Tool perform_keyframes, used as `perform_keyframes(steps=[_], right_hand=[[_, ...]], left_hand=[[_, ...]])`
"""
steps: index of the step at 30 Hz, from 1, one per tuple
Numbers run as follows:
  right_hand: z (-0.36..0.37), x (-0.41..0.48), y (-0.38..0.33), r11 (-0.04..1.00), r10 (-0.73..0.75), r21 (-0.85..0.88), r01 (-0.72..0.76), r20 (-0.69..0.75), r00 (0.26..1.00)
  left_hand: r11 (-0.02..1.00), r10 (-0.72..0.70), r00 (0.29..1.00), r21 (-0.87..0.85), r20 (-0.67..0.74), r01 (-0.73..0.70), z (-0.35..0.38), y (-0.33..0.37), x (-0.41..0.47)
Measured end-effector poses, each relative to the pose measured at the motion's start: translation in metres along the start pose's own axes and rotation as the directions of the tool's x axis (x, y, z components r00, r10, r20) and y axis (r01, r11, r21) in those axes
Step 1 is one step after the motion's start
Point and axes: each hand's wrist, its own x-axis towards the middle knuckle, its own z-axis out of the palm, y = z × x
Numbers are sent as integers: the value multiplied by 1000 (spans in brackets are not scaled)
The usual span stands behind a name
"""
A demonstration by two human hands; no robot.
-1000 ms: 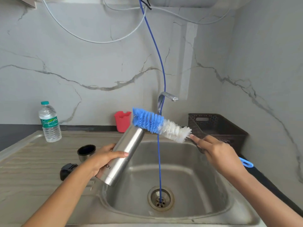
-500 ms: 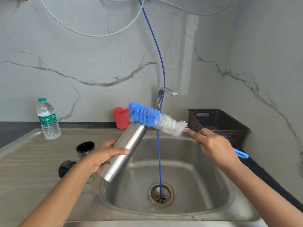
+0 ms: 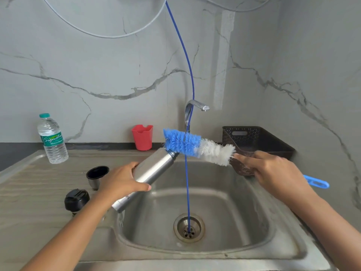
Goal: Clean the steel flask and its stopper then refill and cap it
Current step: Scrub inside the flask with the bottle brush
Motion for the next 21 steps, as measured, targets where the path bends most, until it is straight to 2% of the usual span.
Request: perform_keyframes(steps=[3,8,10,12,14,17,21], right_hand=[[2,10,-16,995,-13,-100,25,120,993],[-38,6,-4,993,101,-88,-77,310,945],[-40,11,-10,992,103,-106,-73,314,944],[-29,20,-23,991,98,-114,-64,319,943],[-21,23,-25,991,95,-117,-57,350,932],[-36,18,-13,993,99,-100,-65,383,919],[-31,22,-29,992,90,-110,-58,314,945]], left_hand=[[968,99,992,238,-83,-77,6,17,-5],[906,151,965,421,-213,-49,6,12,-6],[872,245,934,480,-260,-95,11,12,-6],[821,300,934,552,-195,-149,18,13,-5],[806,327,919,573,-219,-150,21,11,-2],[815,298,926,567,-232,-120,19,2,2],[807,285,932,581,-223,-108,23,5,1]])
